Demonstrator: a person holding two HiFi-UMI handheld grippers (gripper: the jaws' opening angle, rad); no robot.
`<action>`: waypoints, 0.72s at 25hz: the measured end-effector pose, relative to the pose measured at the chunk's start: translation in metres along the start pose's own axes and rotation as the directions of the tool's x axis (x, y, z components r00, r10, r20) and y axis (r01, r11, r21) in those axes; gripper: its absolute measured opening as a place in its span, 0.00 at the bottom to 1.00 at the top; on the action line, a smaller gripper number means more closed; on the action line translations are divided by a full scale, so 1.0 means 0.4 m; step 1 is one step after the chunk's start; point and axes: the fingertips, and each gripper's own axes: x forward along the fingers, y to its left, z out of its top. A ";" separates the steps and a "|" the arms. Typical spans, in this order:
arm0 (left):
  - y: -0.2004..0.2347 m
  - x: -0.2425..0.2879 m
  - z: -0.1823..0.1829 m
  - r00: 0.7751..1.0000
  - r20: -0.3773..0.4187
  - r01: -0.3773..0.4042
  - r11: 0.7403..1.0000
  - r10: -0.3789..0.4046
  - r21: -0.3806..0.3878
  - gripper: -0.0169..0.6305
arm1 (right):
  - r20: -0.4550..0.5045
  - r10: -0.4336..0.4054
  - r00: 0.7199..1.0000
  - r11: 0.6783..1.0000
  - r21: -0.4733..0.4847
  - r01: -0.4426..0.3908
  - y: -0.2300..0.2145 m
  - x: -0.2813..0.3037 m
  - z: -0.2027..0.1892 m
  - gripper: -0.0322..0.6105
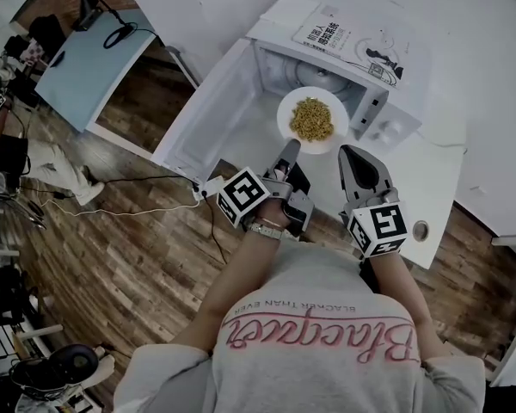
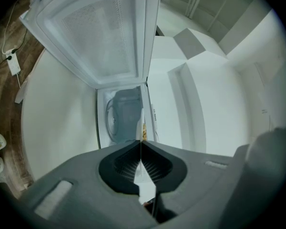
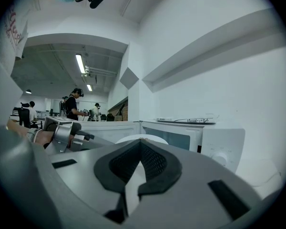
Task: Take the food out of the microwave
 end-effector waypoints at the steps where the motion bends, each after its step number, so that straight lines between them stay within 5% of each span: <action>1: -0.003 -0.002 0.002 1.000 0.003 0.002 1.000 -0.002 0.004 0.04 | 0.001 0.002 1.000 1.000 -0.003 -0.002 0.003 -0.001 0.001 0.06; 18: -0.012 0.015 0.000 1.000 -0.012 0.011 1.000 -0.010 0.025 0.04 | 0.017 0.009 1.000 1.000 -0.005 -0.009 -0.004 0.003 0.003 0.06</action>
